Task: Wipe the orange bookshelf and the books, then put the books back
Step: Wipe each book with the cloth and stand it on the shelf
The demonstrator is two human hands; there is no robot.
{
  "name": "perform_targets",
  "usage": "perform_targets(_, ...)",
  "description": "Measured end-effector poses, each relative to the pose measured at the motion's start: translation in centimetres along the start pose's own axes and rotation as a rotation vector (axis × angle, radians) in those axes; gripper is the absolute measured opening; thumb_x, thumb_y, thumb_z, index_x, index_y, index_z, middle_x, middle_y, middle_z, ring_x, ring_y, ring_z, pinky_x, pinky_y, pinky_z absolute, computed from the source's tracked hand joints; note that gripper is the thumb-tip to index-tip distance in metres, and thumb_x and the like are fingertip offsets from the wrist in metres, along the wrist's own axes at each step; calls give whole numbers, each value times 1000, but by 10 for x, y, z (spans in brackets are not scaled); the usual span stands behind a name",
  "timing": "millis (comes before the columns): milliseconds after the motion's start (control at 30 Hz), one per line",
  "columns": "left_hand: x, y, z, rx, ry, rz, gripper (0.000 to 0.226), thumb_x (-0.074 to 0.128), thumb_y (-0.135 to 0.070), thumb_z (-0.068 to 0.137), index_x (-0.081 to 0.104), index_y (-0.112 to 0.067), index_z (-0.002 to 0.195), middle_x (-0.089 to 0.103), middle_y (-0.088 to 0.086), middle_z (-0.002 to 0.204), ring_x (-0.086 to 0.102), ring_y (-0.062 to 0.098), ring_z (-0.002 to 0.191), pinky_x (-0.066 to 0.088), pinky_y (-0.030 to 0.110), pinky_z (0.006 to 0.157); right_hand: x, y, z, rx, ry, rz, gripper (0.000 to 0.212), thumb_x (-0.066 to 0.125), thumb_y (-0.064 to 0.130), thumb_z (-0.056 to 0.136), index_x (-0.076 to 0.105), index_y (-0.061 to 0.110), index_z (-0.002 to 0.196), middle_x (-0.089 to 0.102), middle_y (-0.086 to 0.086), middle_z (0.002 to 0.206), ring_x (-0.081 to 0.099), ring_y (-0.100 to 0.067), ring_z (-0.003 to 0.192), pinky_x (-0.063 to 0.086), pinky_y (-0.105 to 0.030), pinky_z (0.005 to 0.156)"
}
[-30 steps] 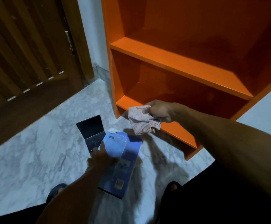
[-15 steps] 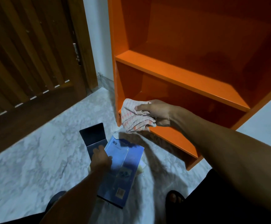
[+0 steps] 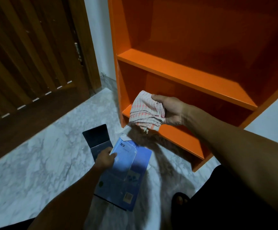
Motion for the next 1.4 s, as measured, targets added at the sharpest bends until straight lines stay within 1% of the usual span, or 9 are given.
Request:
perform_targets(333,-50,-77,-41,199,-51,-159,18,46,-27,104,61,-21,97,68,1,90,67,20,80,49,31,66,-19,13,-11,-134,-121,-142,28,49,19,104,57,2,125,67,-29,119,65,-44,112,48,-61,100)
perform_targets(533,-133,-141,-56,260,-189,-344,20,47,-32,104,62,-25,94,73,5,89,70,28,80,56,47,76,-40,38,-24,-438,-378,-412,28,52,23,104,63,-3,106,66,-17,82,59,-32,72,45,-38,62)
perform_targets(600,-153,-160,-64,262,-183,-405,21,45,-34,105,61,-23,98,72,5,93,71,25,83,58,44,74,-39,45,-33,-533,-441,-522,29,50,29,104,64,5,110,69,-11,92,63,-29,78,47,-36,64)
perform_targets(700,-176,-177,-81,268,-138,-487,24,46,-46,99,64,-30,95,73,7,103,72,33,95,55,61,87,-25,54,-45,-681,-485,-587,31,47,34,105,60,11,121,69,-8,98,62,-26,77,46,-34,60)
perform_targets(867,-179,-185,-114,246,-88,-581,28,42,-37,105,62,-18,107,74,11,105,73,36,96,53,64,90,23,57,-52,-904,-497,-779,34,45,30,106,54,18,136,61,-8,136,57,-30,123,43,-37,88)
perform_targets(967,-175,-193,-123,241,-113,-643,27,41,-32,107,62,-16,109,76,10,99,75,33,88,59,57,82,54,40,-45,-922,-406,-987,41,42,25,107,45,20,147,41,-5,156,29,-20,149,16,-35,119)
perform_targets(1033,-176,-195,-124,222,-144,-692,25,41,-30,107,63,-18,107,77,9,94,75,29,80,61,48,72,68,25,-45,-958,-306,-1050,43,43,24,106,42,23,149,34,0,161,19,-15,152,6,-34,123)
perform_targets(1333,-193,-187,-112,173,-232,-785,23,40,-28,107,59,-16,100,74,5,95,73,25,82,60,47,79,89,-50,-65,-1087,189,-1219,49,33,44,105,59,16,135,55,-4,146,40,-17,143,30,-42,119)
perform_targets(1400,-198,-185,-107,175,-261,-818,24,40,-27,107,58,-18,96,72,4,95,71,25,82,60,46,79,86,-70,-66,-1072,278,-1305,38,39,30,106,61,13,132,57,-6,143,43,-18,141,30,-40,119)
Point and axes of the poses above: each hand's wrist, its own z-axis towards the middle knuckle, its own x-axis out of the palm, y = z × x, the point moved 6 cm from there along z, towards the middle knuckle
